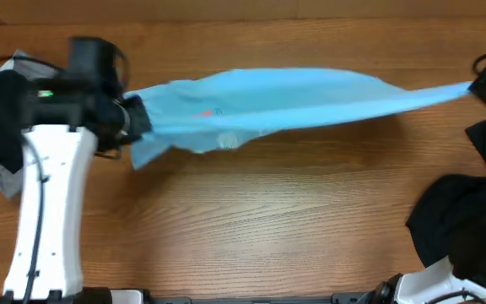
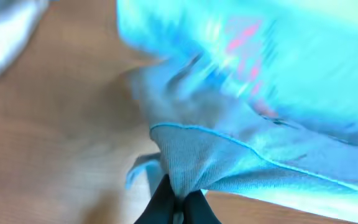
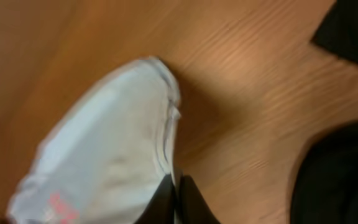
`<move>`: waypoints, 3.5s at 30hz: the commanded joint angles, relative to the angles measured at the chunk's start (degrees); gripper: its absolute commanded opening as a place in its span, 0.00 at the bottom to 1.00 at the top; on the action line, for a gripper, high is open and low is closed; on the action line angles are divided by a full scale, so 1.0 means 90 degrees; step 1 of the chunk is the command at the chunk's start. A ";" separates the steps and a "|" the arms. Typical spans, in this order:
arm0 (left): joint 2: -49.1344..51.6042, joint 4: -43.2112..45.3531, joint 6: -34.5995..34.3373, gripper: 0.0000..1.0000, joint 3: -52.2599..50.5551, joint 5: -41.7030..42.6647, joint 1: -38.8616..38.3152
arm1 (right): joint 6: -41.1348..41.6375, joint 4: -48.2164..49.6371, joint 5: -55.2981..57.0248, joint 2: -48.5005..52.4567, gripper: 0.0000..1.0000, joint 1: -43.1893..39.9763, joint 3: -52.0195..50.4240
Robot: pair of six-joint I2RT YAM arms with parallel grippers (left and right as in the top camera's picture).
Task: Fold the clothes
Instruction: 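Lift the T-shirt with both grippers and stretch it left to right, then lay the stretched T-shirt flat on the table and release both grippers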
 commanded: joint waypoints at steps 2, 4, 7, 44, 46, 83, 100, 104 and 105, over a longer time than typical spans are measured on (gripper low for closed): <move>-0.0121 -0.0024 0.1139 0.04 0.1491 0.1537 0.0806 | -0.0024 -0.0641 0.0070 -0.0274 0.04 -0.0090 0.1566; -0.0121 -0.0005 0.1217 0.04 0.1843 0.1940 0.1001 | -0.0024 -0.0826 0.0070 -0.0325 0.04 -0.0090 0.1977; -0.0121 -0.0005 0.1248 0.04 0.2543 0.2601 0.1311 | -0.0024 -0.1081 0.0070 -0.0440 0.04 -0.0090 0.2650; 0.2985 0.3776 0.0342 0.04 0.4537 0.2110 0.0699 | 0.1073 0.3062 -0.0223 0.1838 0.04 0.1134 0.3976; 0.2975 0.4551 0.0036 0.04 0.4896 0.2067 0.0733 | 0.1202 0.3461 -0.0216 0.1700 0.04 0.1132 0.4095; 0.3485 -0.1741 0.1868 0.04 0.0872 0.1736 -0.0806 | 0.0719 -0.1438 0.3373 0.1559 0.04 0.0537 -0.1090; 0.0590 0.0435 0.1226 0.04 -0.3954 0.1282 -0.0607 | 0.1027 -0.1389 0.3308 0.1494 0.04 -0.0401 -0.2195; 0.0291 0.0714 0.1205 0.04 -0.4364 0.1282 -0.0590 | 0.1027 -0.1299 0.3303 0.1343 0.04 -0.0401 -0.2295; 0.0240 0.0828 0.1163 0.04 -0.4354 0.1282 -0.0588 | 0.1025 -0.1256 0.3257 0.1309 0.04 -0.0401 -0.2295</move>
